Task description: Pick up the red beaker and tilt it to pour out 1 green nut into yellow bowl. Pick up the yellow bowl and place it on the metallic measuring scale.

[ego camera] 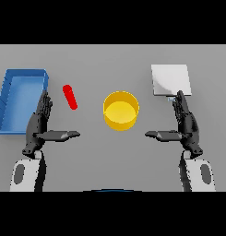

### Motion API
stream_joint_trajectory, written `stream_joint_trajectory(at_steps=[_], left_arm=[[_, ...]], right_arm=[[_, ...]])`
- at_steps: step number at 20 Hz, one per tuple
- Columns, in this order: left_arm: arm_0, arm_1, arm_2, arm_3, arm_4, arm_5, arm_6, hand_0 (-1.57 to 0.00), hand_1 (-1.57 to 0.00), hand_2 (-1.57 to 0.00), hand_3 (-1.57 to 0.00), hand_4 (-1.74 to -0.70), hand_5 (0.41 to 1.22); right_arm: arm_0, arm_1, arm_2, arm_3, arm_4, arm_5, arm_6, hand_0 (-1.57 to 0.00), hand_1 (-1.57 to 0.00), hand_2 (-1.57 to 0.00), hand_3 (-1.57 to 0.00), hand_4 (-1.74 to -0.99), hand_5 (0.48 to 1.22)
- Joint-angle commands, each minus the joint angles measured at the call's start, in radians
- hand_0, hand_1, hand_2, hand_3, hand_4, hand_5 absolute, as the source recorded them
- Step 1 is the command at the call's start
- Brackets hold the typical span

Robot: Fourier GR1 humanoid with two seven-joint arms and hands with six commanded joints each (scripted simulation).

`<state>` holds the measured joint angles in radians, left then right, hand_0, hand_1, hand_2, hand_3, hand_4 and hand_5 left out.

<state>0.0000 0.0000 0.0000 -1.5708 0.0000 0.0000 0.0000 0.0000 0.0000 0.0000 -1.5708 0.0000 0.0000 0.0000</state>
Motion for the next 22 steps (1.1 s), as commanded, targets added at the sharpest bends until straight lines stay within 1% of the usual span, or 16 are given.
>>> stream_joint_trajectory(at_steps=[1,6,7,8,9,10,12,13,16,19,20,21,22], left_arm=[[-0.001,0.001,0.001,0.001,0.001,0.001,0.001,0.00,0.00,0.00,0.00,-1.20,0.652],[-0.004,0.011,0.012,0.009,0.010,-0.006,-0.003,0.00,0.00,0.00,0.00,-1.20,0.652],[0.028,0.037,-0.022,-0.029,-0.039,-0.011,-0.015,0.00,0.00,0.00,0.00,-1.20,0.652],[0.059,0.053,-0.047,-0.076,-0.068,-0.014,-0.023,0.00,0.00,0.00,0.00,-1.21,0.649],[0.079,0.061,-0.065,-0.099,-0.086,-0.019,-0.015,0.00,0.00,0.00,0.00,-1.21,0.650],[0.085,0.066,-0.076,-0.111,-0.095,-0.025,0.001,0.00,0.00,0.00,0.00,-1.22,0.654],[0.081,0.073,-0.089,-0.150,-0.111,-0.019,0.051,0.00,0.00,0.00,0.00,-1.22,0.660],[0.095,0.070,-0.101,-0.144,-0.120,-0.025,0.040,0.00,0.00,0.00,0.00,-1.23,0.661],[0.054,0.078,-0.102,-0.107,-0.135,-0.029,0.067,0.00,0.00,0.00,0.00,-1.25,0.679],[-0.019,0.058,-0.093,-0.015,-0.114,-0.046,0.055,0.00,0.00,0.00,0.00,-1.33,0.713],[-0.045,0.057,-0.089,0.012,-0.120,-0.043,0.055,0.00,0.00,0.00,0.00,-1.36,0.724],[-0.073,0.059,-0.079,0.039,-0.121,-0.039,0.071,0.00,0.00,0.00,0.00,-1.37,0.732],[-0.101,0.062,-0.074,0.071,-0.130,-0.034,0.063,0.00,0.00,0.00,0.00,-1.38,0.738]], right_arm=[[0.001,0.001,0.000,-0.001,0.000,-0.001,0.000,0.00,0.00,0.00,0.00,-1.245,0.681],[0.014,0.002,0.005,-0.001,0.002,0.003,-0.007,0.00,0.00,0.00,0.00,-1.245,0.681],[0.047,-0.041,0.045,-0.047,0.098,-0.014,-0.081,0.00,0.00,0.00,0.00,-1.245,0.681],[0.085,-0.058,0.082,-0.082,0.170,-0.029,-0.122,0.00,0.00,0.00,0.00,-1.242,0.678],[0.109,-0.073,0.103,-0.111,0.209,-0.031,-0.137,0.00,0.00,0.00,0.00,-1.239,0.679],[0.113,-0.069,0.121,-0.125,0.241,-0.043,-0.117,0.00,0.00,0.00,0.00,-1.235,0.679],[0.111,-0.073,0.127,-0.142,0.269,-0.058,-0.087,0.00,0.00,0.00,0.00,-1.235,0.678],[0.115,-0.076,0.125,-0.140,0.262,-0.051,-0.093,0.00,0.00,0.00,0.00,-1.241,0.680],[0.116,-0.067,0.133,-0.158,0.249,-0.039,-0.089,0.00,0.00,0.00,0.00,-1.254,0.682],[0.138,-0.066,0.127,-0.155,0.212,-0.013,-0.114,0.00,0.00,0.00,0.00,-1.280,0.679],[0.136,-0.069,0.122,-0.153,0.209,-0.013,-0.114,0.00,0.00,0.00,0.00,-1.286,0.676],[0.133,-0.065,0.121,-0.150,0.205,-0.013,-0.115,0.00,0.00,0.00,0.00,-1.296,0.677],[0.123,-0.071,0.110,-0.148,0.196,-0.012,-0.112,0.00,0.00,0.00,0.00,-1.304,0.678]])
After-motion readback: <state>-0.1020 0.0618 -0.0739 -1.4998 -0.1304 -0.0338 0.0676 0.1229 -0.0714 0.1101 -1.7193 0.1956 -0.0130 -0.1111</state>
